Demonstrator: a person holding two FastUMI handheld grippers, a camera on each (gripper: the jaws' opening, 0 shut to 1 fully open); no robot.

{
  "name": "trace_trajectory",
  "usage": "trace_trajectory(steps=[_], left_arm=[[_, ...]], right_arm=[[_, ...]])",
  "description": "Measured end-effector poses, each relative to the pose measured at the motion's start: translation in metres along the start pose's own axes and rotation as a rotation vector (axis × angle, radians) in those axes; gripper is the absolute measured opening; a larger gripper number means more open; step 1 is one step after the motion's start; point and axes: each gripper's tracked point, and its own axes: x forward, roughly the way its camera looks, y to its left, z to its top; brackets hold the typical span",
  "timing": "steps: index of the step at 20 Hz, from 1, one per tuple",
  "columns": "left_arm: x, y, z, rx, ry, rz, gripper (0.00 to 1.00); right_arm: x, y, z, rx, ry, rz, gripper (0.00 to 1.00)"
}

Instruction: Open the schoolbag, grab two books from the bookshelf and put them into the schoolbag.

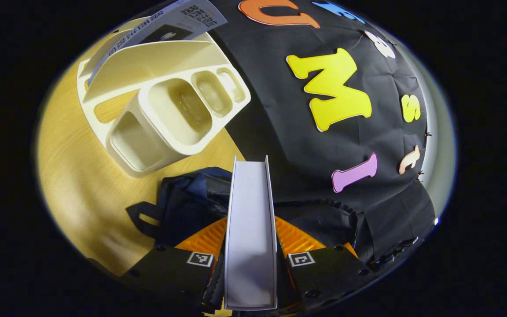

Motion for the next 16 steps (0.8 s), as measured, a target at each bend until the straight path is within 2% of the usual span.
trace_trajectory(steps=[2, 4, 10, 12, 16], left_arm=[[0.026, 0.0, -0.016, 0.002, 0.001, 0.008, 0.47], [0.049, 0.011, -0.035, 0.041, -0.006, 0.047, 0.47], [0.1, 0.014, -0.117, 0.094, 0.046, 0.005, 0.48], [0.109, 0.013, -0.123, 0.146, 0.029, 0.0, 0.48], [0.123, 0.009, -0.126, 0.16, 0.026, 0.0, 0.49]], right_arm=[[-0.002, 0.001, -0.001, 0.001, -0.002, 0.0, 0.0], [-0.003, 0.003, 0.0, 0.006, -0.009, 0.007, 0.0], [-0.007, 0.008, 0.0, 0.032, -0.024, 0.04, 0.0], [-0.011, 0.011, 0.001, 0.038, -0.031, 0.05, 0.0], [-0.012, 0.015, 0.0, 0.047, -0.038, 0.065, 0.0]])
